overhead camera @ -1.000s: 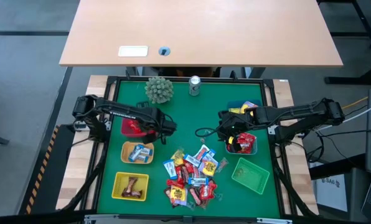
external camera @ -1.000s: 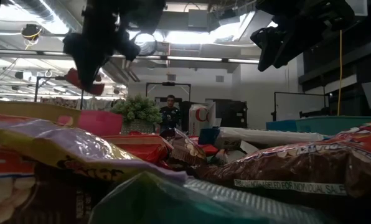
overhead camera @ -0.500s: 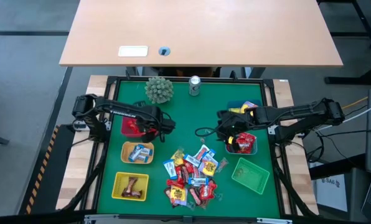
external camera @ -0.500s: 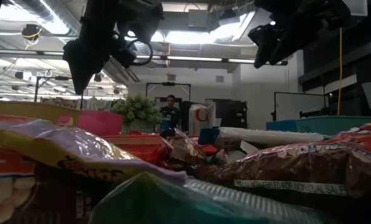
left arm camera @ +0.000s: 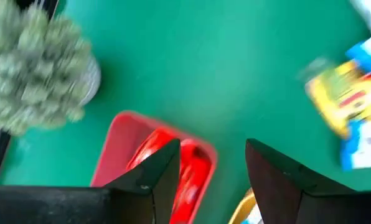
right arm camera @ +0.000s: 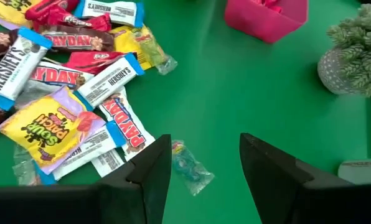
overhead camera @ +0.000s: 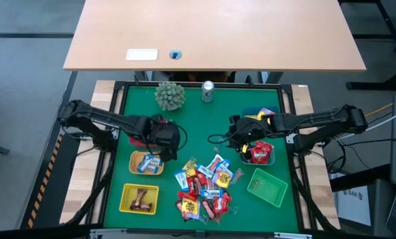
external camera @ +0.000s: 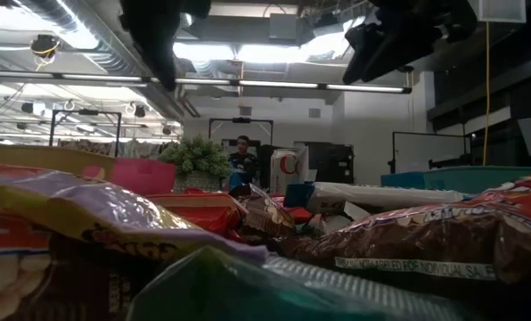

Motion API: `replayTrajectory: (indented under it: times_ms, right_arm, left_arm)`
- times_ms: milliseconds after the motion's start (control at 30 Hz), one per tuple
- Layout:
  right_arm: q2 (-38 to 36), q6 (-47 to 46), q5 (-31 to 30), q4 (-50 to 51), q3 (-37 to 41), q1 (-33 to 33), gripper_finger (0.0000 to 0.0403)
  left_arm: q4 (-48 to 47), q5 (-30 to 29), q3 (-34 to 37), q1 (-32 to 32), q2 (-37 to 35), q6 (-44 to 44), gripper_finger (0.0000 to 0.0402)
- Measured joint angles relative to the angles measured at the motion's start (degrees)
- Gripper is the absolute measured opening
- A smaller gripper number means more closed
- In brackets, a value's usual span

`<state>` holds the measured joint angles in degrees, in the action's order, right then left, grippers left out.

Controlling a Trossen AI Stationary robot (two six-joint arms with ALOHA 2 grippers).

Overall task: Sort candy
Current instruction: Put the blue gummy into the green bin

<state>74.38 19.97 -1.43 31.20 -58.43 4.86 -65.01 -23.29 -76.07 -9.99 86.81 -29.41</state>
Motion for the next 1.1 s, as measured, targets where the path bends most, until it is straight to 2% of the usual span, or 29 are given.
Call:
replayTrajectory:
  times_ms: [100, 267, 567, 700, 833, 1100]
  right_arm:
    - [0.6, 0.0, 0.0, 0.0, 0.0, 0.0, 0.0189]
    - [3.6, 1.8, 0.0, -0.1, 0.0, 0.0, 0.0189]
    - [9.6, 6.5, -0.7, 0.2, 0.0, 0.0, 0.0189]
    - [11.9, 7.8, -0.8, 0.3, 0.0, -0.1, 0.0189]
    - [14.8, 9.1, -1.3, 0.6, 0.0, -1.1, 0.0189]
    - [20.7, 9.4, -1.3, -0.5, 0.0, -5.0, 0.0189]
  left_arm:
    - [4.7, -0.8, 0.1, -1.9, -0.1, 0.4, 0.0168]
    - [19.5, -1.4, 5.2, -5.0, -0.1, 3.2, 0.0168]
    - [58.2, -1.0, 20.9, -8.4, 0.0, 3.0, 0.0168]
    - [72.0, 1.5, 26.1, -8.4, 0.0, 3.0, 0.0168]
    - [78.2, 1.7, 28.7, -8.4, 0.0, 3.0, 0.0168]
    - [78.7, 1.7, 28.9, -8.3, 0.0, 3.1, 0.0168]
